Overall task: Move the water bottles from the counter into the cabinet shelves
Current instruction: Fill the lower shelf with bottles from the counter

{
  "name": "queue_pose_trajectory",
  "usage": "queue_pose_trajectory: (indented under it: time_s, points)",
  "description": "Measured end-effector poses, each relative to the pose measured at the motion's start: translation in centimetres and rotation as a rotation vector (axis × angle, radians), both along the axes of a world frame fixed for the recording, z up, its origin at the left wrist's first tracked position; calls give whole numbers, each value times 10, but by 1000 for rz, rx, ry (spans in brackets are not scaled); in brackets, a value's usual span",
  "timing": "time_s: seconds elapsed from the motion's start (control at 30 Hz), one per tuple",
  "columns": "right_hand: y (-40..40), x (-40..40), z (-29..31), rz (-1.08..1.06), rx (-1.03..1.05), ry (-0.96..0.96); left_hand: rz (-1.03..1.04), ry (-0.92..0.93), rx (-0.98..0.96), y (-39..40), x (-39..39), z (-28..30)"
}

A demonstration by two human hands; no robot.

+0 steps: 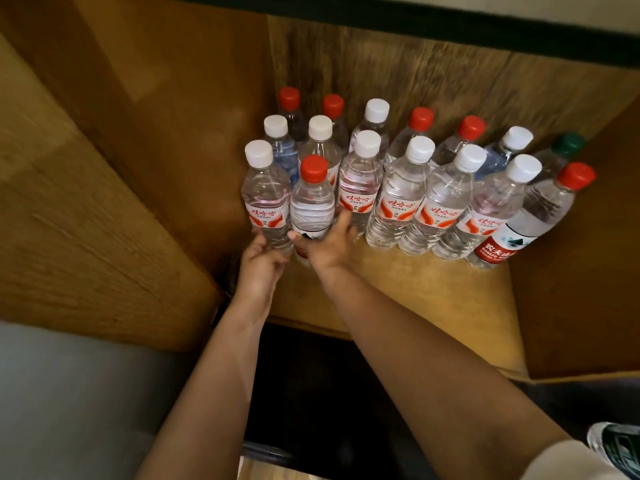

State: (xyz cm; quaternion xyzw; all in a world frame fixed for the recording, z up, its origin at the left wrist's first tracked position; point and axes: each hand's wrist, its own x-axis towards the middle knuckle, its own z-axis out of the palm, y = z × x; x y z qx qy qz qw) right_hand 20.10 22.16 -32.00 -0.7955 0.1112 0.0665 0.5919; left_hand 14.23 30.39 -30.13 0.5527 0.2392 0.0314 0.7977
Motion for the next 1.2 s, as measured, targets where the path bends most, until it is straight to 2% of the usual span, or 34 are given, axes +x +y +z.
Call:
queue_pose_trajectory:
  time_s: [0.2,0.43,0.5,0.6,0.8,0.97,1.2]
  points:
    - [0,-1,-3,28,-7,25,-71,57,58,1,-4,5]
    - [-38,-23,3,110,280,162,-149,168,191,-16,-22,1]
    - [-62,-37,3,134,259,176,-192,229,257,-26,-32,-3]
    - [-107,-65,-4,194,108,211,-336,278,314,-44,-49,-7]
    - [-215,-143,-20,203,149,266,-672,297,507,-99,-82,-20]
    - [-309,-212,-25,115,162,251,-884,274,555,-178,-107,-25]
    - [-431,-283,-22,-208,166,318,-1030,191,513,-305,-127,-29]
